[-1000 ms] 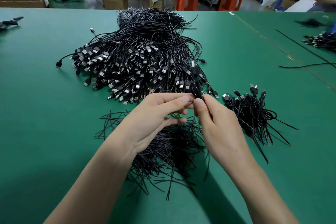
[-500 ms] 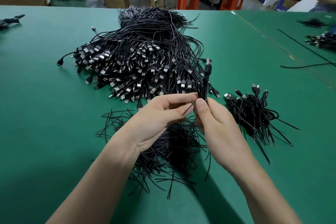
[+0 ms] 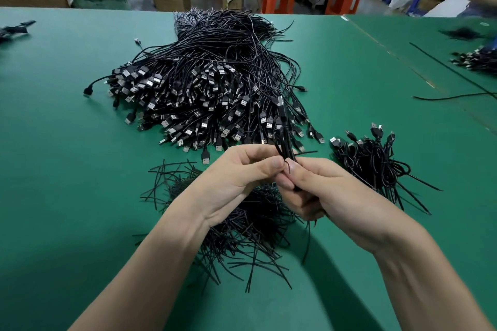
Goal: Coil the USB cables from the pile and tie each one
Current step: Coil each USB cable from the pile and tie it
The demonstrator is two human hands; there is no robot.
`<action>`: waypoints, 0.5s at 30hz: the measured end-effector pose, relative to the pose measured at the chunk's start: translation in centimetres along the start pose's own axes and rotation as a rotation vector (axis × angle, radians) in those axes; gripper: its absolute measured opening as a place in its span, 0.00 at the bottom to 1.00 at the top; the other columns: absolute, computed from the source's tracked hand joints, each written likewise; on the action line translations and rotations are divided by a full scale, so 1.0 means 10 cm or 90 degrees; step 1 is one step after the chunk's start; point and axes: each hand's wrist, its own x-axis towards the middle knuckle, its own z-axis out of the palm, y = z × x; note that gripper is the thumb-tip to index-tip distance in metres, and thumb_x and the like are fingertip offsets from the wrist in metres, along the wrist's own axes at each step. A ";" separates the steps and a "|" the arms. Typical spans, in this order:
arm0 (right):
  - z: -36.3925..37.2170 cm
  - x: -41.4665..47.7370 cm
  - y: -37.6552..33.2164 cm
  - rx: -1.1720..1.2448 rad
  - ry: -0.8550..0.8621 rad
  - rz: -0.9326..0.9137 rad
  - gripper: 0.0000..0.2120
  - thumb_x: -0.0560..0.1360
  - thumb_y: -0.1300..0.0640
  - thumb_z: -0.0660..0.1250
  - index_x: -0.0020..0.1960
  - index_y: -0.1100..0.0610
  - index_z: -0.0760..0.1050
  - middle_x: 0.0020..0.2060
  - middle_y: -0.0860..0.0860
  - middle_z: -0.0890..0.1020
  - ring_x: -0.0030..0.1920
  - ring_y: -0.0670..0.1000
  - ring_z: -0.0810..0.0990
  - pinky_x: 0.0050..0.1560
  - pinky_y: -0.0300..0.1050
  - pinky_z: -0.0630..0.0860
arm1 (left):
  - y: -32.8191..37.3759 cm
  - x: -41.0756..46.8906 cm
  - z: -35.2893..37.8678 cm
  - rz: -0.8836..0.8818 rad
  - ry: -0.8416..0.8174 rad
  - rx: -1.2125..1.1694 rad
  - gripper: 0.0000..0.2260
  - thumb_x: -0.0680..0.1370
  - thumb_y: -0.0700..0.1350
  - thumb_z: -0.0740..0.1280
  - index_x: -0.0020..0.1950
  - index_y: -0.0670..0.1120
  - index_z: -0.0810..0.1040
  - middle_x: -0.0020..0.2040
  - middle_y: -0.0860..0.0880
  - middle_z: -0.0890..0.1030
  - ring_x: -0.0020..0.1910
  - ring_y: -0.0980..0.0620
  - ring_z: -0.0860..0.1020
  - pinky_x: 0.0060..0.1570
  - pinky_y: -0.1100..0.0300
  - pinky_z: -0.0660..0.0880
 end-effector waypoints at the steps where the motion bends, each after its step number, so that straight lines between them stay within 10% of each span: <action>1: -0.01 -0.01 0.00 0.018 -0.007 0.011 0.15 0.84 0.48 0.56 0.41 0.53 0.67 0.29 0.46 0.65 0.29 0.46 0.60 0.29 0.36 0.59 | -0.02 0.00 0.00 -0.009 -0.005 -0.004 0.12 0.69 0.54 0.80 0.45 0.48 0.88 0.40 0.48 0.85 0.43 0.53 0.83 0.52 0.63 0.78; 15: 0.12 0.05 0.20 0.274 -0.034 -0.008 0.17 0.81 0.41 0.59 0.38 0.50 0.65 0.30 0.46 0.59 0.28 0.47 0.55 0.28 0.41 0.51 | -0.06 0.03 0.03 0.027 0.020 0.029 0.07 0.77 0.51 0.71 0.48 0.49 0.85 0.43 0.49 0.80 0.43 0.57 0.79 0.52 0.65 0.76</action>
